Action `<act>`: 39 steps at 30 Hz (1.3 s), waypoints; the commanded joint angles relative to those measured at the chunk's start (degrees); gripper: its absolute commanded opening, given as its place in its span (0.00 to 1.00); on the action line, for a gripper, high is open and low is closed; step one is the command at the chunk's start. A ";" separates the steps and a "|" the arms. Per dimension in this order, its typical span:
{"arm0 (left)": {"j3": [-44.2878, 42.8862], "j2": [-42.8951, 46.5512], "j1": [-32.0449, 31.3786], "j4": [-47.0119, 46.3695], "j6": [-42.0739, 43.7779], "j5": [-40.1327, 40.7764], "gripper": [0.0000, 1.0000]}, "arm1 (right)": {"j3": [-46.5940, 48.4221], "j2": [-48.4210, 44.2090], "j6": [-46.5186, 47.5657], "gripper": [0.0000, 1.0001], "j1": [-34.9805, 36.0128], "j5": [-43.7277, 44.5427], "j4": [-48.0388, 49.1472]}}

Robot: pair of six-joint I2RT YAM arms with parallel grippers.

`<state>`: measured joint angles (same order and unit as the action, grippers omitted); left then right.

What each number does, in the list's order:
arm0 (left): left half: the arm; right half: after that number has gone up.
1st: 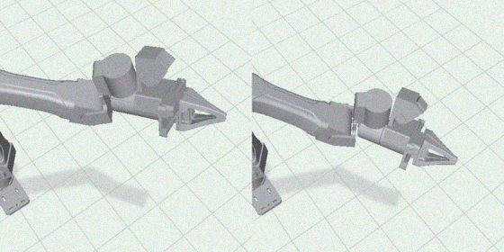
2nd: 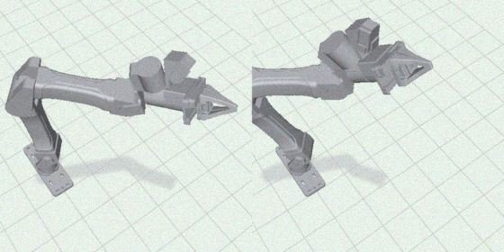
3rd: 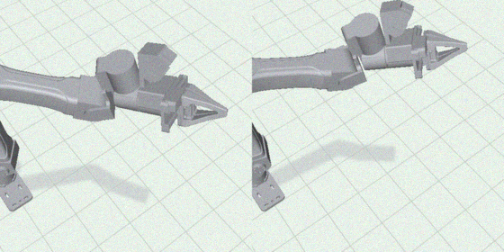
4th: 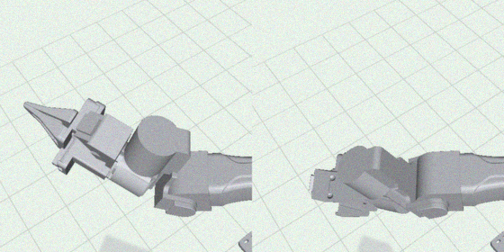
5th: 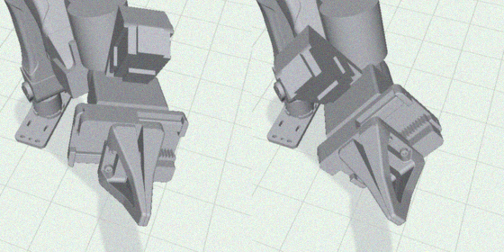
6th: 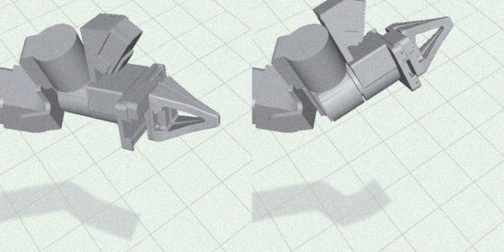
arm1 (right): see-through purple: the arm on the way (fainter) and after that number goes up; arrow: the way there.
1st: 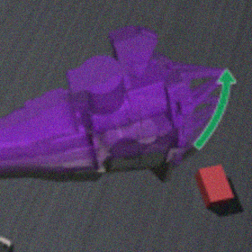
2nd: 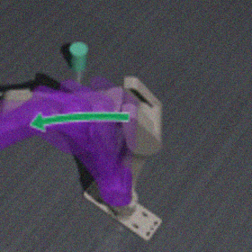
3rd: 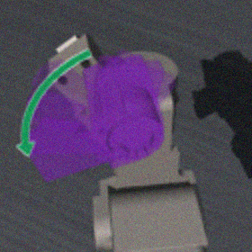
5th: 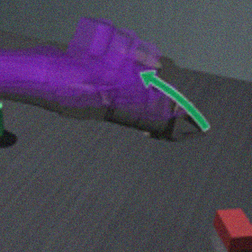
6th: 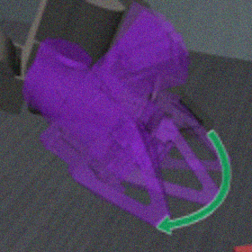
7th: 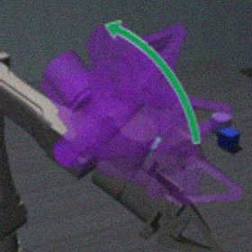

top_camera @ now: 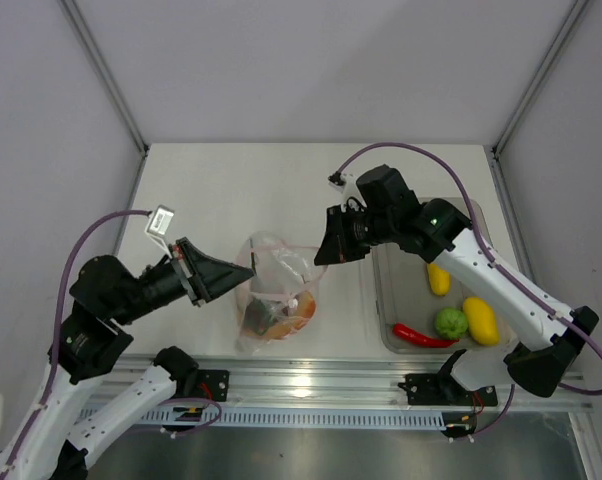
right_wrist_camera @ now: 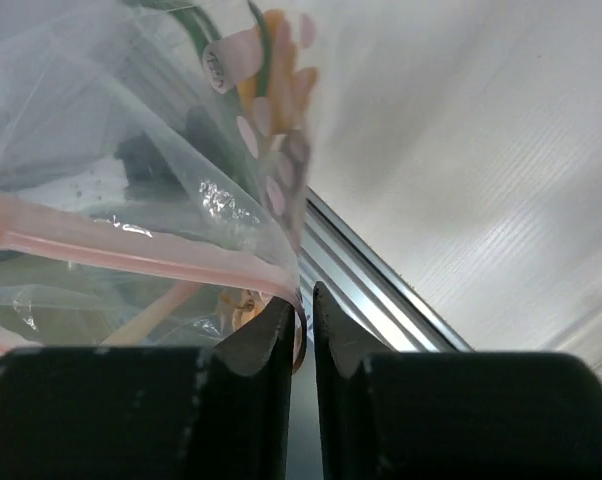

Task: Place the food in the zip-top bag and seal the zipper
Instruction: Pick up the fake fruit from the bin.

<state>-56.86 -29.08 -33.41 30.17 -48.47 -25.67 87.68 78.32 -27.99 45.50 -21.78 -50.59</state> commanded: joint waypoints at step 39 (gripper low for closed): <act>7.90 -3.70 0.36 -11.18 -2.33 -6.58 0.01 | -25.27 -11.88 -8.22 0.77 -30.82 38.47 -2.33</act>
<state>-49.39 -32.40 -33.39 23.97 -49.71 -30.17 63.24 66.48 -33.26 15.38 12.75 -56.31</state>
